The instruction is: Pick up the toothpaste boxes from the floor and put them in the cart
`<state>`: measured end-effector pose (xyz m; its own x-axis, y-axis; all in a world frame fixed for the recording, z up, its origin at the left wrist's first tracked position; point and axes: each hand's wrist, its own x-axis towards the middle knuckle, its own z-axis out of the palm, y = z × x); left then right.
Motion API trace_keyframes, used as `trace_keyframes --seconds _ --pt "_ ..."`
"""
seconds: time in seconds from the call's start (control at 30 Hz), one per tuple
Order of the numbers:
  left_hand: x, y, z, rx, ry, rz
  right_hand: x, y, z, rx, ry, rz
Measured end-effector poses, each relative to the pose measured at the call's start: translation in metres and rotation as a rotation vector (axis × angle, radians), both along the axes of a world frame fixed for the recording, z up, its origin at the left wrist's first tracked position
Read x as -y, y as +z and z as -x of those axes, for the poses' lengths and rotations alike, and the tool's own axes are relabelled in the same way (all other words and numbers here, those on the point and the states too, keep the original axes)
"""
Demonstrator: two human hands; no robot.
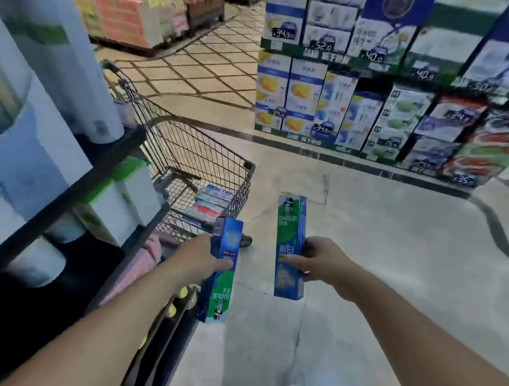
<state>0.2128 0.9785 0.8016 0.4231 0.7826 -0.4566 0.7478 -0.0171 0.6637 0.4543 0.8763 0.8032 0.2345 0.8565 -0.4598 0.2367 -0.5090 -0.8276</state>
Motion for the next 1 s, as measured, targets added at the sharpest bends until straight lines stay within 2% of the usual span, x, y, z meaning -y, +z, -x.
trace_keyframes --seconds 0.23,0.47,0.73,1.0 --pt "-0.086 -0.009 -0.091 -0.06 0.04 0.048 -0.09 -0.022 -0.096 -0.039 -0.004 0.006" --pt "-0.159 -0.002 -0.155 -0.083 0.122 0.057 -0.185 -0.013 -0.169 -0.06 0.102 0.015" --pt "-0.238 -0.005 -0.191 -0.064 0.225 0.116 -0.272 -0.023 -0.203 -0.08 0.164 0.05" --pt "-0.332 -0.019 -0.183 0.01 0.373 0.158 -0.389 -0.015 -0.191 0.09 0.311 0.078"
